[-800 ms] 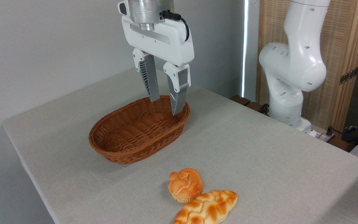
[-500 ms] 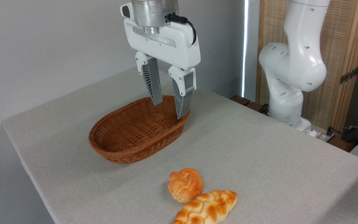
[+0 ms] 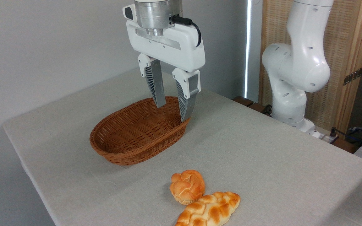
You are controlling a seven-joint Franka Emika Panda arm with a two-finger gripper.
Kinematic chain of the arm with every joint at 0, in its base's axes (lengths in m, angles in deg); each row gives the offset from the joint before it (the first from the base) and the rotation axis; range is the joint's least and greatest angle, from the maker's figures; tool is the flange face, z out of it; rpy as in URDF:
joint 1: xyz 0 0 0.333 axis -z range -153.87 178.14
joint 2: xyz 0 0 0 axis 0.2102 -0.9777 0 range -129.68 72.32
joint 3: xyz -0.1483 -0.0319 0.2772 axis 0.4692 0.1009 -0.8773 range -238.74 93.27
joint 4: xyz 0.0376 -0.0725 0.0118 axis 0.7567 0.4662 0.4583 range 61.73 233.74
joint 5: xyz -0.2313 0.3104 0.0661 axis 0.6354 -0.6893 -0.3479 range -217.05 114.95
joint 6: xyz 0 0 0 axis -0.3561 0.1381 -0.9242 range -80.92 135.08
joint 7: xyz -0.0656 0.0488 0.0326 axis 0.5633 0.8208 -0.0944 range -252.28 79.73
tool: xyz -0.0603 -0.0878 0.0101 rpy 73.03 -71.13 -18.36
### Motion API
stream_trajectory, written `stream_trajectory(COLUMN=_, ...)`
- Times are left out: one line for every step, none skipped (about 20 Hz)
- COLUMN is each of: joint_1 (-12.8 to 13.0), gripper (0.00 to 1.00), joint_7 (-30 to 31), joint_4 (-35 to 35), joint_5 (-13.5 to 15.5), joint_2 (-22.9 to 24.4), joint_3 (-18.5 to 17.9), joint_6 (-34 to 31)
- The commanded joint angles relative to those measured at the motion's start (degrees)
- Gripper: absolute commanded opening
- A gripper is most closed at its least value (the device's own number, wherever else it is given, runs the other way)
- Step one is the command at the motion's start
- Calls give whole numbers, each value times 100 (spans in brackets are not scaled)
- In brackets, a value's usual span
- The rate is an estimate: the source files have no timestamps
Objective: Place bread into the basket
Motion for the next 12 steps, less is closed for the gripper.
stream_trajectory(joint_1=16, gripper=100, joint_7=-212, joint_4=-65, joint_5=70, joint_2=-30, joint_3=-76, joint_6=-37)
stream_trajectory(joint_1=16, gripper=100, joint_7=-325, joint_4=-56, joint_5=52, joint_2=-30, joint_3=-85, joint_6=-28)
stream_trajectory(joint_1=7, gripper=100, joint_7=-509, joint_4=-48, joint_5=44, joint_2=-30, joint_3=-119, joint_6=-28)
stream_trajectory(joint_1=24, gripper=100, joint_7=-746, joint_4=-47, joint_5=43, joint_2=-21, joint_3=-242, joint_6=-36)
stream_trajectory(joint_1=33, gripper=100, joint_7=-1001, joint_4=-47, joint_5=43, joint_2=-21, joint_3=-286, joint_6=-45)
stream_trajectory(joint_1=33, gripper=100, joint_7=-1247, joint_4=-21, joint_5=43, joint_2=-21, joint_3=-304, joint_6=-54)
stream_trajectory(joint_1=25, gripper=100, joint_7=-1493, joint_4=14, joint_5=35, joint_2=-21, joint_3=-313, joint_6=-45)
stream_trajectory(joint_1=16, gripper=100, joint_7=-1817, joint_4=110, joint_5=26, joint_2=-30, joint_3=-322, joint_6=33)
stream_trajectory(joint_1=16, gripper=100, joint_7=-2203, joint_4=206, joint_5=17, joint_2=-30, joint_3=-400, joint_6=121)
stream_trajectory(joint_1=24, gripper=100, joint_7=-2634, joint_4=321, joint_5=17, joint_2=-30, joint_3=-532, joint_6=235)
stream_trajectory(joint_1=24, gripper=100, joint_7=-3030, joint_4=400, joint_5=17, joint_2=-30, joint_3=-611, joint_6=340)
stream_trajectory(joint_1=24, gripper=100, joint_7=-3329, joint_4=453, joint_5=0, joint_2=-30, joint_3=-690, joint_6=420)
